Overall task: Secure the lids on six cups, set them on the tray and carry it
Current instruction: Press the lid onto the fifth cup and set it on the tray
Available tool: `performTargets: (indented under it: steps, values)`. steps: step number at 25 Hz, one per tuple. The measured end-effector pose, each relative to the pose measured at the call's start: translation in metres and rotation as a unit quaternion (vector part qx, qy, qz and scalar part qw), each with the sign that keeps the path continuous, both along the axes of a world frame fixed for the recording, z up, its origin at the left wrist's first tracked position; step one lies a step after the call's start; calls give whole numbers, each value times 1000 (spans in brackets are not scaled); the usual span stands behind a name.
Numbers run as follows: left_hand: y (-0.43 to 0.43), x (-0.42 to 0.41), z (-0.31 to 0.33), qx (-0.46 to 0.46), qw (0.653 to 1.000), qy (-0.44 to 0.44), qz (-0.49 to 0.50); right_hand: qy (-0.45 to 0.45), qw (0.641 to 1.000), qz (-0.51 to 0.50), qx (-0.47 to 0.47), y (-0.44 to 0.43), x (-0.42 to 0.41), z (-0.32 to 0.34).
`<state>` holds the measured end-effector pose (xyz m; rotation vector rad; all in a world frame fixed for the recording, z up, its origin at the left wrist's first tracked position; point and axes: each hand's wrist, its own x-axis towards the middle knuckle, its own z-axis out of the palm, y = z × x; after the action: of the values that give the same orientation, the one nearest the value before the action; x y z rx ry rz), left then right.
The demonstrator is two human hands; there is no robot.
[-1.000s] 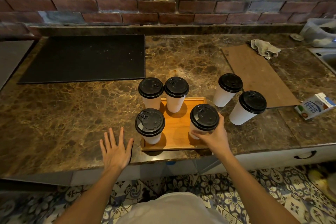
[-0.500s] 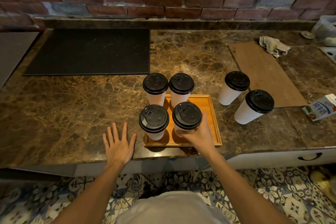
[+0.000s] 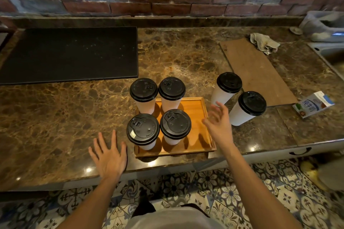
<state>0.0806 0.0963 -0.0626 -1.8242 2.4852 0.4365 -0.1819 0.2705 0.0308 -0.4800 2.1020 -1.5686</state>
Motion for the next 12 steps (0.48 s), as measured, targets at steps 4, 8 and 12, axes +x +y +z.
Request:
performTargets:
  steps: [4,8,12]
  values:
    - [-5,-20,2,13,999,-9,33,-28,992,-119,1,-17,-41,-2]
    - [-9,-36,0,25,997,-60,48,-72,982,-163,66,-36,-68,-21]
    - [-14,-38,-5,5,996,-84,38,-6,964,-263,47,-50,-91,-38]
